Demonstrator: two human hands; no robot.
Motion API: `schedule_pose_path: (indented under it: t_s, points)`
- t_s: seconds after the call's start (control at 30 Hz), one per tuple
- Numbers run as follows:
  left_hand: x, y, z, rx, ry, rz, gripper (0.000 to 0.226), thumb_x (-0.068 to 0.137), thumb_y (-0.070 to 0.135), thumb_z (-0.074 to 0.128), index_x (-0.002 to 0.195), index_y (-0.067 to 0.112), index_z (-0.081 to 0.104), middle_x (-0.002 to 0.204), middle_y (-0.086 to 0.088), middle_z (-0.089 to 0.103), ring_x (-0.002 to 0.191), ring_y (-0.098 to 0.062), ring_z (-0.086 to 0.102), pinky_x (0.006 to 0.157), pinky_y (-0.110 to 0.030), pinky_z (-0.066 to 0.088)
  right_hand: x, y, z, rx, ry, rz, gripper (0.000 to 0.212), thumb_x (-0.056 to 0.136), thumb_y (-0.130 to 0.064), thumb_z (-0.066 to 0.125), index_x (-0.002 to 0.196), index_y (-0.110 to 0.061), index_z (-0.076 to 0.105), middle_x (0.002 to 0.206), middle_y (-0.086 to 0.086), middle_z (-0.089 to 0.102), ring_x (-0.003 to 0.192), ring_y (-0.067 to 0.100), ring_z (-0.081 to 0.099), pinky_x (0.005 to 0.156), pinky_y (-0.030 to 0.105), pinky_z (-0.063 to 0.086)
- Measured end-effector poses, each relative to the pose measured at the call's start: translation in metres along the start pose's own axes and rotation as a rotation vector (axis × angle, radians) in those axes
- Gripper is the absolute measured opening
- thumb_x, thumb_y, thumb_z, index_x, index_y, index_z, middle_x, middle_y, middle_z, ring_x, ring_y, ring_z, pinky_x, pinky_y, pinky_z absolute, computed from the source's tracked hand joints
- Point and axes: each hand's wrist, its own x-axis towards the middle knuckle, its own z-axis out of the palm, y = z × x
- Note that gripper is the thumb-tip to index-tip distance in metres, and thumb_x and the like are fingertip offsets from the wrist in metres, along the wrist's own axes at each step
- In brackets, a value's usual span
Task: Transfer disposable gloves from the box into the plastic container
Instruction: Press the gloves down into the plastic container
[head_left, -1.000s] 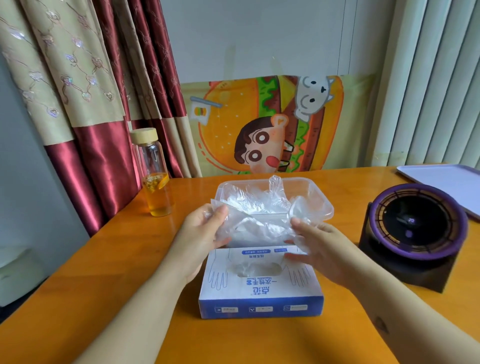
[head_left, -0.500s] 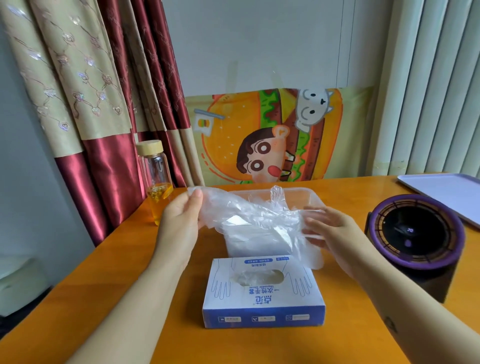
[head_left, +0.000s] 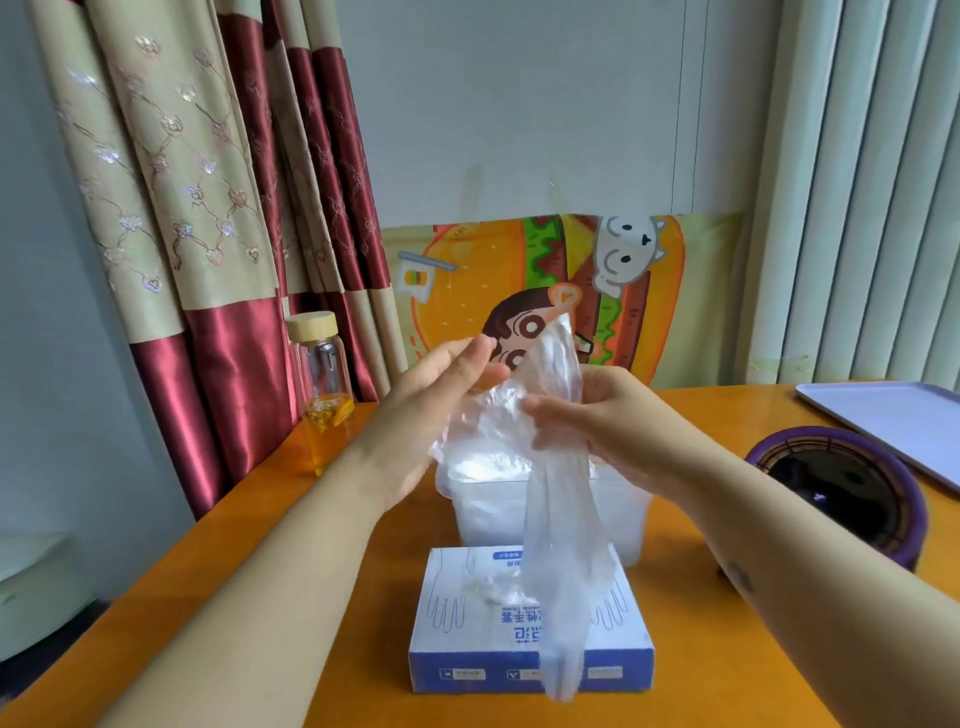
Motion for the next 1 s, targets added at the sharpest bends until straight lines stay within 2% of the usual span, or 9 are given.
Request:
schedule_pose_path:
  t_s: [0.07, 0.23, 0.43, 0.53, 0.63, 0.73, 0.83, 0.9, 1.0]
  points:
    - [-0.003, -0.008, 0.005, -0.006, -0.102, -0.098, 0.086, 0.055, 0.075, 0.07, 0.128, 0.031, 0.053, 0.123, 0.005, 0.065, 0.116, -0.016, 0.061, 0.103, -0.043, 0.044, 0.003, 0.004, 0.002, 0.195, 0.052, 0.017, 0.024, 0.087, -0.018, 0.066, 0.1, 0.002, 0.067, 0.095, 0.02, 0.071, 0.087, 0.029, 0.07, 0.086, 0.04, 0.056]
    - [0.0, -0.024, 0.027, -0.077, 0.045, -0.087, 0.013, 0.094, 0.018, 0.057, 0.105, 0.018, 0.064, 0.092, 0.002, 0.075, 0.088, -0.013, 0.071, 0.082, -0.025, 0.054, 0.006, 0.008, 0.005, 0.457, 0.177, 0.029, 0.024, 0.088, -0.013, 0.064, 0.106, 0.002, 0.065, 0.102, 0.02, 0.07, 0.09, 0.032, 0.068, 0.081, 0.038, 0.056]
    - [0.01, -0.023, 0.025, -0.039, 0.136, -0.045, 0.022, 0.1, 0.014, 0.047, 0.085, 0.009, 0.063, 0.074, -0.002, 0.069, 0.071, -0.015, 0.066, 0.07, -0.025, 0.051, 0.009, 0.013, -0.002, 0.628, 0.099, 0.058, 0.016, 0.091, -0.004, 0.055, 0.098, 0.005, 0.066, 0.091, 0.016, 0.069, 0.085, 0.026, 0.066, 0.081, 0.031, 0.054]
    - [0.016, -0.021, 0.017, 0.341, 0.247, 0.048, 0.029, 0.101, 0.023, 0.043, 0.08, 0.008, 0.056, 0.065, 0.0, 0.061, 0.059, -0.009, 0.058, 0.057, -0.019, 0.046, 0.013, 0.016, -0.017, 0.596, 0.043, 0.059, 0.04, 0.082, -0.012, 0.067, 0.115, 0.007, 0.057, 0.1, 0.02, 0.059, 0.091, 0.028, 0.058, 0.09, 0.041, 0.045]
    - [0.028, -0.019, 0.002, 0.573, 0.266, 0.065, 0.037, 0.101, 0.028, 0.042, 0.069, 0.012, 0.049, 0.047, 0.009, 0.051, 0.041, -0.002, 0.044, 0.045, -0.017, 0.034, 0.017, 0.016, -0.033, 0.436, 0.085, 0.115, 0.069, 0.07, -0.028, 0.081, 0.128, -0.004, 0.052, 0.118, 0.016, 0.061, 0.101, 0.028, 0.061, 0.096, 0.044, 0.047]
    - [0.045, -0.018, -0.011, 0.696, 0.197, 0.008, 0.027, 0.101, 0.031, 0.041, 0.079, 0.019, 0.05, 0.059, 0.008, 0.052, 0.05, -0.007, 0.046, 0.053, -0.026, 0.036, 0.021, 0.019, -0.045, 0.18, 0.219, 0.113, 0.09, 0.051, -0.049, 0.085, 0.131, -0.026, 0.049, 0.113, 0.009, 0.067, 0.107, 0.025, 0.063, 0.099, 0.045, 0.047]
    - [0.066, -0.02, -0.016, 0.828, 0.078, -0.05, 0.015, 0.101, 0.032, 0.041, 0.095, 0.021, 0.05, 0.07, 0.007, 0.053, 0.058, -0.006, 0.047, 0.053, -0.025, 0.033, 0.022, 0.021, -0.047, -0.097, 0.178, -0.025, 0.076, 0.068, -0.039, 0.078, 0.133, -0.04, 0.038, 0.102, -0.013, 0.07, 0.099, 0.002, 0.063, 0.085, 0.018, 0.049]
    - [0.079, -0.024, -0.013, 0.891, 0.013, -0.065, 0.014, 0.101, 0.03, 0.041, 0.101, 0.02, 0.052, 0.076, 0.008, 0.054, 0.063, -0.005, 0.048, 0.052, -0.022, 0.032, 0.024, 0.019, -0.045, -0.315, 0.096, -0.117, 0.062, 0.077, -0.032, 0.075, 0.128, -0.042, 0.041, 0.113, -0.028, 0.055, 0.099, -0.011, 0.054, 0.078, 0.005, 0.044]
    - [0.102, -0.035, -0.007, 0.94, -0.078, -0.063, 0.025, 0.101, 0.028, 0.041, 0.116, 0.015, 0.055, 0.092, 0.003, 0.06, 0.079, -0.013, 0.057, 0.06, -0.022, 0.039, 0.036, 0.027, -0.048, -0.475, 0.012, -0.146, 0.043, 0.081, -0.02, 0.073, 0.12, -0.03, 0.058, 0.117, -0.024, 0.057, 0.095, -0.004, 0.06, 0.087, 0.01, 0.047]
